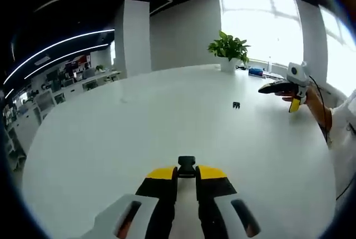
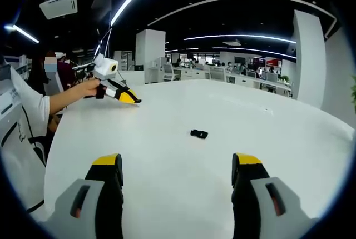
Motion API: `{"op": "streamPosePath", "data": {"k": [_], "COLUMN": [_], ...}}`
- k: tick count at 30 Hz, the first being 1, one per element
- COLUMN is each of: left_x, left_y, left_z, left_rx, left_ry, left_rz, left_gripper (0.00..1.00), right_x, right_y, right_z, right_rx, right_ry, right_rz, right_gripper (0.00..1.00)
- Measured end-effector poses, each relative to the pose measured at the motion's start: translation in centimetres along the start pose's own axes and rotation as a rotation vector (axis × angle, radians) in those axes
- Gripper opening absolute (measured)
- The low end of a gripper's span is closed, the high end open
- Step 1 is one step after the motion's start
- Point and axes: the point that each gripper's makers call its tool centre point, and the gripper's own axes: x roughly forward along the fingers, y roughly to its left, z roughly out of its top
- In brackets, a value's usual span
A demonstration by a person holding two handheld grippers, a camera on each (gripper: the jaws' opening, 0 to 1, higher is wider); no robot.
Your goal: Snap the two parts of the plastic buckle together until the buckle closes and remains connected.
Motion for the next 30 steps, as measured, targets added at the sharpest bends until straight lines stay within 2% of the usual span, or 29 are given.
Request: {"op": "streamPosePath", "data": {"k": [11,30], "left_x": [0.4,1.8], "left_y": [-1.3,-4.4], "left_z": [1.0,0.7], "left_rx": [0.001,0.073], "left_ry": [-0.011,0.034], "left_rz": [-0.078,-0.220], "left_gripper": [0.12,0.12], "right_x": [0.0,0.6], "right_y": [0.1,-0.7], "right_z": [-0.1,0.1], "right_rx": [0.002,0.006], "right_ry": [0.001,-0.013], "right_rz": [0.001,0.007], "right_gripper": [0.80,0.79]}}
